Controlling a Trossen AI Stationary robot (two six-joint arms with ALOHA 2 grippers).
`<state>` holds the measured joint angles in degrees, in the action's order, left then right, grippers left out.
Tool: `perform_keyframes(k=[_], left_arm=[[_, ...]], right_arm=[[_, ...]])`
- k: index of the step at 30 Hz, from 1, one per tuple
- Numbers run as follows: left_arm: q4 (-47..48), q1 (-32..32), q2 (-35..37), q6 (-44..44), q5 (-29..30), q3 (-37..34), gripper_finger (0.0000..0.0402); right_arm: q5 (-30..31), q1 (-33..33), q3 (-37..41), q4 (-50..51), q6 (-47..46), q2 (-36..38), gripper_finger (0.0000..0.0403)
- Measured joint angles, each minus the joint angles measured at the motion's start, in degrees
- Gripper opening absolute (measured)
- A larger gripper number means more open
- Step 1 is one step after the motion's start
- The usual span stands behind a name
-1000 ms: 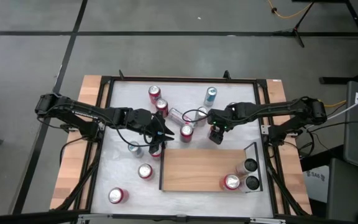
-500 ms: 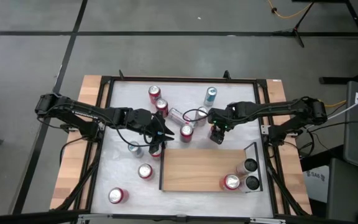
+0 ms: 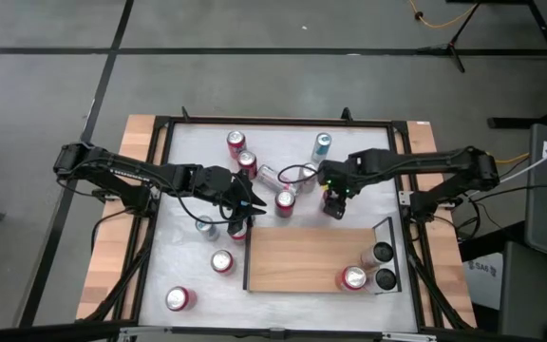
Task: Place canned beverage on shelf
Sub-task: Put the center right orange soda can on the shelf
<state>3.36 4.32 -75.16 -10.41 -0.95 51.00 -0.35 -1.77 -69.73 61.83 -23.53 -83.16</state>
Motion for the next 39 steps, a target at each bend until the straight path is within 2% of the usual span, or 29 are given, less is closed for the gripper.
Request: perform_keyframes(k=[6, 13, 23, 27, 33, 39], left_arm=[[0.0, 0.0, 0.0, 0.0, 0.0, 0.0, 0.0094], [0.0, 0.0, 0.0, 0.0, 0.0, 0.0, 0.0094], [0.0, 0.0, 0.0, 0.0, 0.0, 0.0, 0.0094], [0.0, 0.0, 0.0, 0.0, 0.0, 0.0, 0.0094], [0.0, 0.0, 0.0, 0.0, 0.0, 0.0, 0.0094], [0.0, 0.0, 0.0, 0.0, 0.0, 0.0, 0.0094]], right_arm=[[-0.4, 3.4, -8.1, 5.9, -0.1, 0.1, 0.0286], [-0.5, 13.0, -13.9, 7.0, -2.2, 0.1, 0.0286], [0.0, 25.3, -12.1, 6.9, -10.5, 0.0, 0.0287], [2.3, 28.8, -10.2, 6.6, -12.5, 0.0, 0.0287], [2.8, 31.6, -6.7, 4.4, -12.8, 0.0, 0.0287], [2.3, 31.4, -4.3, 3.6, -12.9, 0.0, 0.0287]])
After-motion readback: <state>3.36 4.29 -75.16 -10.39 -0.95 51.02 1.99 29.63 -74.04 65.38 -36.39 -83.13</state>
